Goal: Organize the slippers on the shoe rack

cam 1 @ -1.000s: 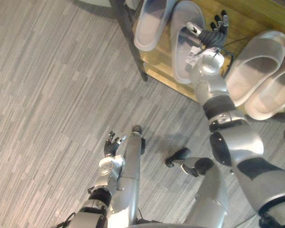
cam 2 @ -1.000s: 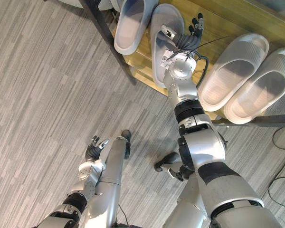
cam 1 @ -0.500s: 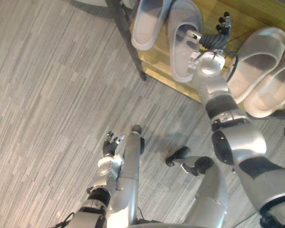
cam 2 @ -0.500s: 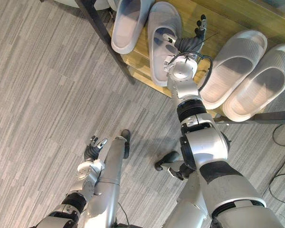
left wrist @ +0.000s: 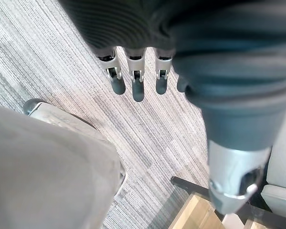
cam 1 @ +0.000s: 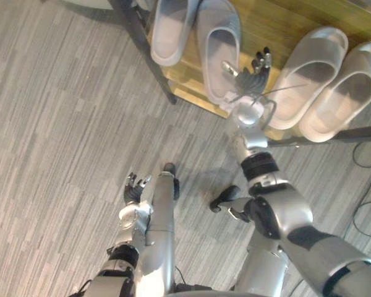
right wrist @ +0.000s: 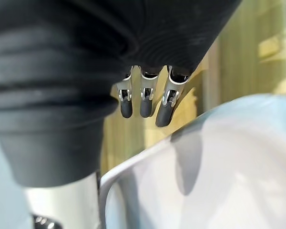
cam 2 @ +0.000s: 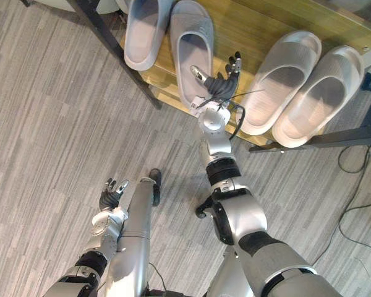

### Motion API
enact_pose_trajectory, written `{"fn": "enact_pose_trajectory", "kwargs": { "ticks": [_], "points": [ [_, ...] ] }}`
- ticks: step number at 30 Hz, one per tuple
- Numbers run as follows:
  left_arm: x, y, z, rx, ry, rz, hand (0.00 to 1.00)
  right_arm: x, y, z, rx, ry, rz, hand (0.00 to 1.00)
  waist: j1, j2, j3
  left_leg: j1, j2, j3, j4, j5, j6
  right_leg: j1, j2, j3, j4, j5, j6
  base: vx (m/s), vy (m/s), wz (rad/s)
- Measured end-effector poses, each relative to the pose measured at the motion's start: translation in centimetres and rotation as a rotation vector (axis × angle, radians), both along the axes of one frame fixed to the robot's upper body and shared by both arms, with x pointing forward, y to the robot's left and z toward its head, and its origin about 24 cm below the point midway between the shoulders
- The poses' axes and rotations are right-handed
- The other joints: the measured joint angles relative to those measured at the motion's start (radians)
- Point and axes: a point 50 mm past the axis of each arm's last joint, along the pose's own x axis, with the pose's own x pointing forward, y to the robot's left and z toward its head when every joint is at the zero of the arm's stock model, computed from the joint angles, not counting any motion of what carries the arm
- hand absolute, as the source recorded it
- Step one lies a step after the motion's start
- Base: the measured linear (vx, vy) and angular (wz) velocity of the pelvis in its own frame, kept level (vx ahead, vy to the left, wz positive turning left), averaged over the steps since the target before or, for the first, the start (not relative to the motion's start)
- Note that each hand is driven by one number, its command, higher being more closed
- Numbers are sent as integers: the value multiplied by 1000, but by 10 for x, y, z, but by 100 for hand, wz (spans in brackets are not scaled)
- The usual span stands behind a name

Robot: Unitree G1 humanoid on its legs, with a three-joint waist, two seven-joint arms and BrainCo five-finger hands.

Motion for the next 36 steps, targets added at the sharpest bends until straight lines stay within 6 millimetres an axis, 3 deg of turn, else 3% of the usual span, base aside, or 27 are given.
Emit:
{"fn": "enact_pose_trajectory", "kwargs": {
  "ticks": [4,17,26,36],
  "points": [
    [-1,1,-1,-2,7,7,0,-5,4,-8,25,-9,19,0,-2,0,0,7,2,3,-7,-1,1,6,7,0,-14,4,11,-25,54,-4],
    [-2,5,-2,-10,11,25,0,-9,25,-4,116,-46,118,0,-3,-12,5,19,-6,-6,-26,0,0,30,12,-18,-35,13,3,-18,57,2],
    [-2,1,-2,-19,11,21,0,-5,43,17,117,-72,204,0,10,-13,4,4,-37,-31,-46,16,2,40,-8,-50,-35,9,8,-27,55,14],
    [-2,1,-3,-18,17,15,0,5,21,33,110,-78,154,0,22,-13,3,-19,-59,-55,-47,27,2,40,-28,-76,-20,1,9,-41,48,9]
  ]
}}
